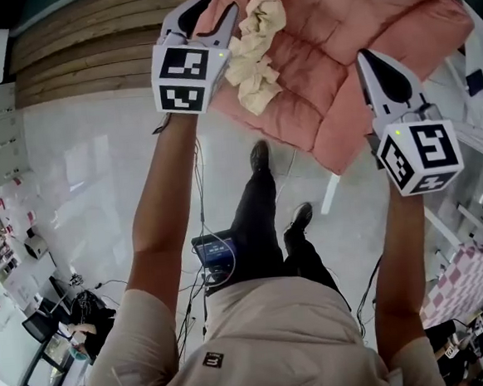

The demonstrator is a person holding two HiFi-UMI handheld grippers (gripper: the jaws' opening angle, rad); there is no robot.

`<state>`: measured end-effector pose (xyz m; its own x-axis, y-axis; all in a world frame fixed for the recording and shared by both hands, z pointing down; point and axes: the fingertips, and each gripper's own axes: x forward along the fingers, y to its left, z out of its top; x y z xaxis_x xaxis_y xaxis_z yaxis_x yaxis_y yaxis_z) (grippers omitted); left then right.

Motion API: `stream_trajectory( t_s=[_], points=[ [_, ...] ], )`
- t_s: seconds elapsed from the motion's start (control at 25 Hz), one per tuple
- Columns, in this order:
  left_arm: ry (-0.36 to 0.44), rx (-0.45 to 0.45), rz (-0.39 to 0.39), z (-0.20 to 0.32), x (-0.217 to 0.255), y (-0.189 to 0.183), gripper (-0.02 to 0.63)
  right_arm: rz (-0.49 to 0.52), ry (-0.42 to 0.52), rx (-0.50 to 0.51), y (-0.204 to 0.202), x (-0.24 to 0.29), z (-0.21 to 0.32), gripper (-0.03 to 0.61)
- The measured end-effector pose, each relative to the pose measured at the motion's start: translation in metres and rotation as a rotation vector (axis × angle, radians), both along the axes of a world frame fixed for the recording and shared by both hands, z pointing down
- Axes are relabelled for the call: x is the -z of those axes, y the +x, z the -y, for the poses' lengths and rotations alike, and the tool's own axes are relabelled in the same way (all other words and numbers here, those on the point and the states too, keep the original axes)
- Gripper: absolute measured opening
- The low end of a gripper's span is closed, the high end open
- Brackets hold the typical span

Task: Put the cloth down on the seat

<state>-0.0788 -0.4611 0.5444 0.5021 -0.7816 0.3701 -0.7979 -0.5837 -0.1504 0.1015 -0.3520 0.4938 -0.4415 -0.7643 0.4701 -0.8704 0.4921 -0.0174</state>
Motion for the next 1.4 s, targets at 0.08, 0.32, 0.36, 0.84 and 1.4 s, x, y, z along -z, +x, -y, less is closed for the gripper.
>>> stream_trajectory(
  t_s=[0.08,0.32,0.36,0.84,1.4],
  points=[
    [0.034,-0.01,-0.023,-0.011,0.03,0.002,0.088,0.0,0.022,0.001,0.0,0.017,-0.005,-0.006],
    [0.104,-0.05,-0.085,-0.059,0.129,0.014,0.023,0.006,0.074,0.007,0.007,0.074,-0.034,-0.006],
    [0.113,-0.058,-0.094,-0.068,0.145,0.016,0.021,0.009,0.082,0.009,0.007,0.084,-0.039,-0.006],
    [0.263,-0.147,-0.164,-0.175,0.309,0.04,0.018,0.056,0.212,0.069,0.008,0.208,-0.109,-0.008],
    [0.356,-0.232,-0.167,-0.304,0.413,0.07,0.018,0.063,0.306,0.116,0.015,0.323,-0.203,-0.008]
  ],
)
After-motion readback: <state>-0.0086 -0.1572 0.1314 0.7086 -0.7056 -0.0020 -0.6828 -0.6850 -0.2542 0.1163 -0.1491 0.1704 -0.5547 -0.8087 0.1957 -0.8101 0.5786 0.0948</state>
